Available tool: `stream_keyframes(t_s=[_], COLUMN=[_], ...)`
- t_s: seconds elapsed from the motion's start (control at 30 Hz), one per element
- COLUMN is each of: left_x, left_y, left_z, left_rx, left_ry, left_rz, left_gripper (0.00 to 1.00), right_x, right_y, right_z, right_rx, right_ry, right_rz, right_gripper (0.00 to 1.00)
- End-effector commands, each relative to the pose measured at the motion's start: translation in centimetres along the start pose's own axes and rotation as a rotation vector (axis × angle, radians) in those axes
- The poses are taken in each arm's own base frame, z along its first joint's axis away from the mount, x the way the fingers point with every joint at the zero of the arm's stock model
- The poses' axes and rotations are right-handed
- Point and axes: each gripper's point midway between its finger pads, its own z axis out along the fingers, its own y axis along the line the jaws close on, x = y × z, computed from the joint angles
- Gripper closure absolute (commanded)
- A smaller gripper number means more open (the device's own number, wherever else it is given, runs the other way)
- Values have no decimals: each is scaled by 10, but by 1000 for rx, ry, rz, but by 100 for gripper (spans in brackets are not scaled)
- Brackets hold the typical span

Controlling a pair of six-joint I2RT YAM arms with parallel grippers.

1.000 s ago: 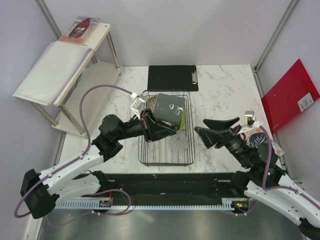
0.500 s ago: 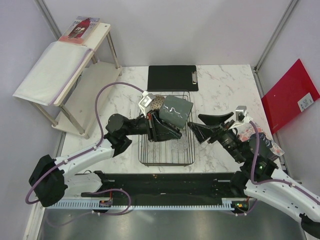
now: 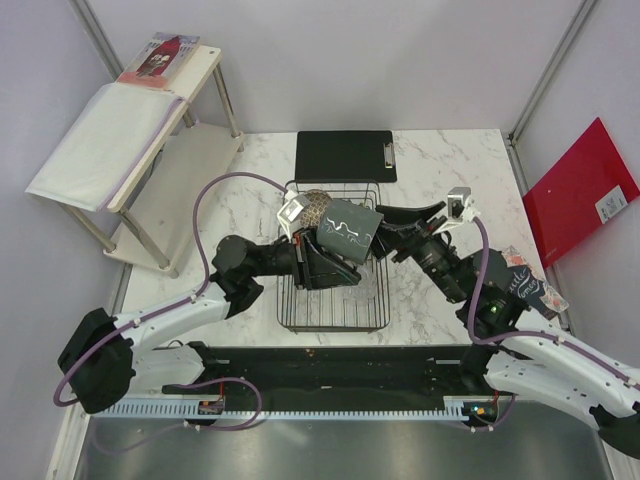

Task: Unload the mixed dishes from the dish rack
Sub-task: Pick up the cup from the dish rack.

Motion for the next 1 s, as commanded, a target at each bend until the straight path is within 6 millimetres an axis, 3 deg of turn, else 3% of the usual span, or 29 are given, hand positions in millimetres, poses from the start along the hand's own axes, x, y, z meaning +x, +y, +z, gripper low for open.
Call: stream_keyframes(t_s=[0.0, 0.17, 0.2, 0.3, 0.37, 0.43, 0.47, 0.5, 0.57, 0.6, 0.63, 0.7, 0.9, 0.93, 0.97], left_x=[-6, -1, -1, -2, -4, -6, -10, -22, -28, -52, -51, -79, -105, -105, -101], left_y=[-25, -19, -21, -13, -8, 3, -1, 2, 22, 29, 50, 58, 69, 71, 74], left_z=[3, 1, 2, 3, 2, 0, -1, -1, -13, -17, -33, -54, -118, -126, -136], left_rx=[98, 67, 67, 9, -38, -110, -123, -173, -334, -439, -565, -715, -977, -1007, -1055], left_ry=[-16, 7, 11, 32, 36, 39, 25, -17, -31, -114, -111, -242, -542, -567, -575], left_rz=[72, 63, 70, 66, 107, 130, 153, 167, 156, 177, 146, 155, 105, 101, 89], left_gripper=[98, 98, 98, 98, 98, 64, 45, 15, 1, 1, 1, 0, 1, 1, 1], right_x=[-12, 5, 7, 10, 9, 6, 0, -4, -15, -22, -27, -43, -76, -78, -95], right_y=[13, 13, 10, 4, 1, -3, -10, -15, -22, -31, -35, -42, -74, -87, -85], right_z=[15, 21, 22, 22, 19, 17, 14, 12, 4, 0, -2, -11, -28, -32, -32], right_rx=[-34, -49, -41, -8, 6, 32, 77, 107, 164, 218, 244, 308, 568, 663, 695], right_ry=[-24, 25, 31, 41, 39, 34, 22, 14, -2, -27, -38, -78, -122, -125, -153], right_rz=[-5, -9, -12, -14, -19, -29, -36, -43, -56, -59, -61, -59, -113, -147, -151], right_gripper=[30, 58, 75, 100, 100, 100, 100, 100, 100, 100, 100, 100, 100, 100, 100])
